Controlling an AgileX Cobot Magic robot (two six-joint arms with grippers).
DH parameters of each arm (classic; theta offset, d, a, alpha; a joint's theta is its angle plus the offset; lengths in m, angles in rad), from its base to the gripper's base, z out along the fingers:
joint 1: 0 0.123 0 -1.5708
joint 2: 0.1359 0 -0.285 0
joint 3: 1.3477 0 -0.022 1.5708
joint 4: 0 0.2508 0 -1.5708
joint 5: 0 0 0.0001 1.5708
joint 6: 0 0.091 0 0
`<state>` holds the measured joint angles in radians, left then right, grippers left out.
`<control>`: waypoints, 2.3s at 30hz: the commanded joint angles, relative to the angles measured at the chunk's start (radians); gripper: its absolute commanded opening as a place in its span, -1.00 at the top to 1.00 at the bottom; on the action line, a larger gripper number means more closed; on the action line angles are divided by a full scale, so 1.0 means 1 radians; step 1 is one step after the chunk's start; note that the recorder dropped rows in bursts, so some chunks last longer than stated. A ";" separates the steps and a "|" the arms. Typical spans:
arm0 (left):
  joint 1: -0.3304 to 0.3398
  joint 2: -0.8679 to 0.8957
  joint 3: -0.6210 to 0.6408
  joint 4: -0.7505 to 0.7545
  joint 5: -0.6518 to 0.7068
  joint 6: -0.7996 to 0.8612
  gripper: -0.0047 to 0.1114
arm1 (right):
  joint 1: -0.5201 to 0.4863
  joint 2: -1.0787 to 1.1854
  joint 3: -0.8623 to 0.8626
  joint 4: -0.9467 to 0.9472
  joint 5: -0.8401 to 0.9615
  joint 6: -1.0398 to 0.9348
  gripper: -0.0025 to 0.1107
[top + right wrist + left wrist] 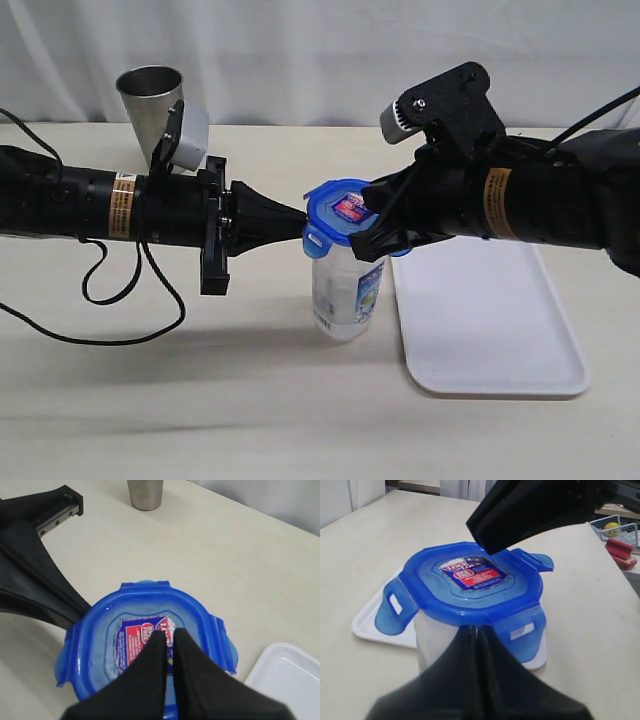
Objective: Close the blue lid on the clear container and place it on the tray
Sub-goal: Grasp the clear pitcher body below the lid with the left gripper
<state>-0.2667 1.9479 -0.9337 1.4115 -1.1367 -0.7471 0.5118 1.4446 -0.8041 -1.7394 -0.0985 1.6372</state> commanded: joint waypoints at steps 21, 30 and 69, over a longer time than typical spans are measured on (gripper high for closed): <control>0.000 0.000 0.202 -0.291 0.107 0.399 0.92 | 0.002 -0.005 -0.006 -0.005 -0.012 0.007 0.86; 0.000 0.070 0.202 -0.282 0.031 0.396 0.83 | 0.002 -0.005 -0.006 -0.005 -0.012 0.005 0.86; -0.221 0.228 0.010 -0.482 0.103 0.508 -0.68 | 0.002 -0.005 -0.006 -0.005 -0.029 0.016 0.86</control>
<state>-0.4696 2.1590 -0.9049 0.9401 -1.0411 -0.2340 0.5118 1.4446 -0.8041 -1.7394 -0.1247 1.6422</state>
